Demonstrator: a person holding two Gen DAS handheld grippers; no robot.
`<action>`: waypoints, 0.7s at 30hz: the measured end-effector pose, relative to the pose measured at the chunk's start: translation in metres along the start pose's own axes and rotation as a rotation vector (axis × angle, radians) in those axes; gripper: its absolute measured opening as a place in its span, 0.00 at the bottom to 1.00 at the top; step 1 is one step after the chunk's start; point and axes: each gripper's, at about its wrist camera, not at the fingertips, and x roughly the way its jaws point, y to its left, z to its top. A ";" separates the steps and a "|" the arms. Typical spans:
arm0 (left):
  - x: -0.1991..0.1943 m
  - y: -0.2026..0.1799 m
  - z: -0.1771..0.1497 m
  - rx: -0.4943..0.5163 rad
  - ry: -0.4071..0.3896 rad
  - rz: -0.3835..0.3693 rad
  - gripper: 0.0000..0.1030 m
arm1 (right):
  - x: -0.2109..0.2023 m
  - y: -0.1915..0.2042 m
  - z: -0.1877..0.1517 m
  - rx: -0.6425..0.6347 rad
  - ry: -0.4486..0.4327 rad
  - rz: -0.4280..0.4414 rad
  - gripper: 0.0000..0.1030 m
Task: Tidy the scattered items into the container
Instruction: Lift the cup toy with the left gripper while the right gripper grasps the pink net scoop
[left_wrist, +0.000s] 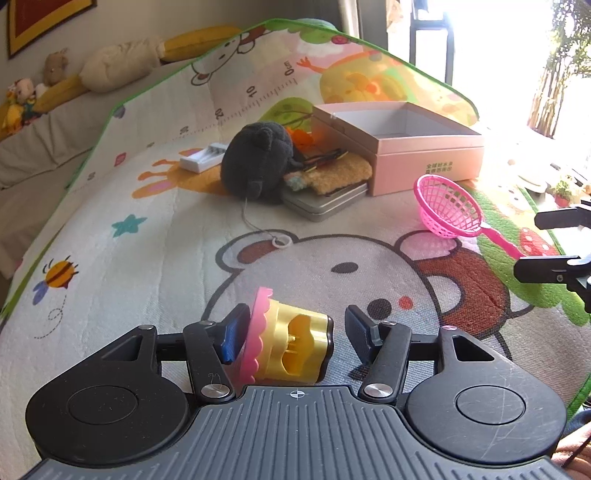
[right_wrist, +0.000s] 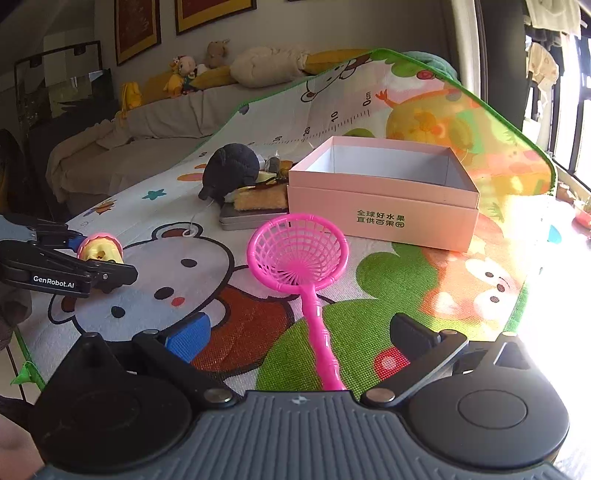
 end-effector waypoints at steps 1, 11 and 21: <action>-0.004 -0.001 -0.002 -0.001 -0.009 -0.017 0.63 | 0.001 0.000 0.001 0.000 0.001 -0.001 1.00; -0.016 0.003 -0.004 -0.038 -0.020 0.002 0.82 | 0.008 0.009 -0.001 -0.033 0.013 -0.004 1.00; -0.019 -0.009 -0.007 0.031 -0.021 0.015 0.74 | 0.005 0.011 -0.002 -0.038 -0.005 -0.005 1.00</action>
